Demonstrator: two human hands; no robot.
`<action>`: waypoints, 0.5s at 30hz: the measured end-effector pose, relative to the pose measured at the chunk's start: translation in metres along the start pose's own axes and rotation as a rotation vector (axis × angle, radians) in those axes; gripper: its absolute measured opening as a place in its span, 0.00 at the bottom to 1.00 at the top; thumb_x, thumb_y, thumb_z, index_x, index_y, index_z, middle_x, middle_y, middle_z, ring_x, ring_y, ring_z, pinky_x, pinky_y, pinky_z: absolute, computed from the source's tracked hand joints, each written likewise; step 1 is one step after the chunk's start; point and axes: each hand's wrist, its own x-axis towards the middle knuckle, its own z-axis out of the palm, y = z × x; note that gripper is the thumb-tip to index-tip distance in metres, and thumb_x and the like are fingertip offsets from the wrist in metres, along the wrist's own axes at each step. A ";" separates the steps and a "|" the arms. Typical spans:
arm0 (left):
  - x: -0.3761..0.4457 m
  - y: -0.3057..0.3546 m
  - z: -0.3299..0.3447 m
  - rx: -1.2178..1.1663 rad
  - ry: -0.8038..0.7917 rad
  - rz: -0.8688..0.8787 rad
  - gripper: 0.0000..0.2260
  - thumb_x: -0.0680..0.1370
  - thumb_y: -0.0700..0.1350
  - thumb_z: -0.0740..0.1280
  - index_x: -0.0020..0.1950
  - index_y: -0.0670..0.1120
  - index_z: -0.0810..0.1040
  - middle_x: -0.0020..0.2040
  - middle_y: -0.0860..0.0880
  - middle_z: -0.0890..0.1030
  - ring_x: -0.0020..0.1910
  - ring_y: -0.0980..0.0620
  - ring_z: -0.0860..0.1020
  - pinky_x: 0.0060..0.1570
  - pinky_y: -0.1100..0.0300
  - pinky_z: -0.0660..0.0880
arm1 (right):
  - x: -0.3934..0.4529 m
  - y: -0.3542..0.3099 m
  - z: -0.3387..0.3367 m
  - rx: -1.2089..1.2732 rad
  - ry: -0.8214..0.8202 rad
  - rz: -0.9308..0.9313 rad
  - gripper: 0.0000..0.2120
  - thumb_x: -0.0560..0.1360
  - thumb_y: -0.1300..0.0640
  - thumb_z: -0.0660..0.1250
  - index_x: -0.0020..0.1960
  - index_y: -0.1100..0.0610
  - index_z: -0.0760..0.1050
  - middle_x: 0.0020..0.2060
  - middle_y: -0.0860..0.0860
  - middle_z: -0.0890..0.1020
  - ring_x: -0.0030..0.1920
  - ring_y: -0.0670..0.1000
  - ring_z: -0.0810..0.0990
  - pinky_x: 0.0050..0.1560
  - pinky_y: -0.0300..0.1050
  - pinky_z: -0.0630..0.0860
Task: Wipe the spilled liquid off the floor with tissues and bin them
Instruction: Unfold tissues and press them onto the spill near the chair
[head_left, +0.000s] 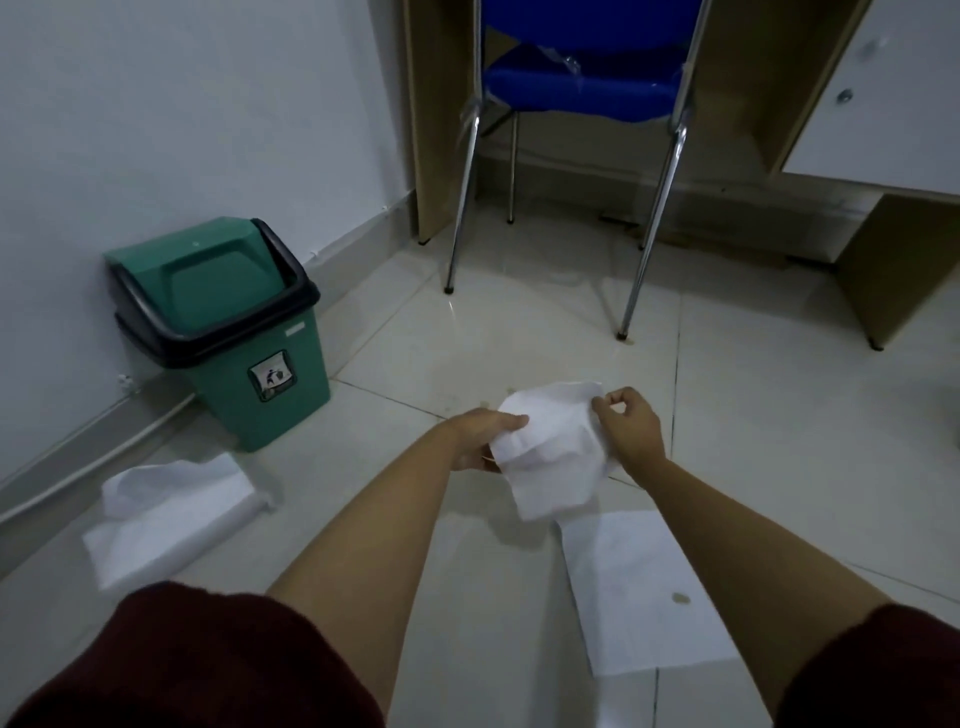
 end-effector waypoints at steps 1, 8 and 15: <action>0.008 -0.005 0.005 -0.019 0.029 0.014 0.17 0.80 0.48 0.63 0.65 0.40 0.71 0.52 0.44 0.79 0.47 0.46 0.79 0.50 0.52 0.77 | 0.002 0.010 0.000 -0.028 -0.017 0.014 0.07 0.77 0.52 0.64 0.45 0.55 0.71 0.40 0.52 0.77 0.37 0.50 0.73 0.33 0.38 0.67; 0.047 -0.039 0.033 -0.051 0.245 0.133 0.25 0.75 0.44 0.71 0.68 0.39 0.67 0.65 0.40 0.74 0.61 0.40 0.75 0.59 0.46 0.76 | 0.008 0.056 0.002 -0.049 -0.052 0.044 0.08 0.78 0.51 0.63 0.50 0.56 0.72 0.42 0.54 0.78 0.39 0.53 0.75 0.39 0.44 0.69; 0.081 -0.059 0.046 0.182 0.424 0.294 0.23 0.74 0.37 0.70 0.66 0.40 0.64 0.62 0.41 0.74 0.58 0.45 0.74 0.51 0.60 0.70 | 0.024 0.088 -0.003 -0.104 0.001 0.033 0.05 0.79 0.50 0.62 0.47 0.51 0.73 0.41 0.49 0.79 0.39 0.49 0.75 0.39 0.44 0.69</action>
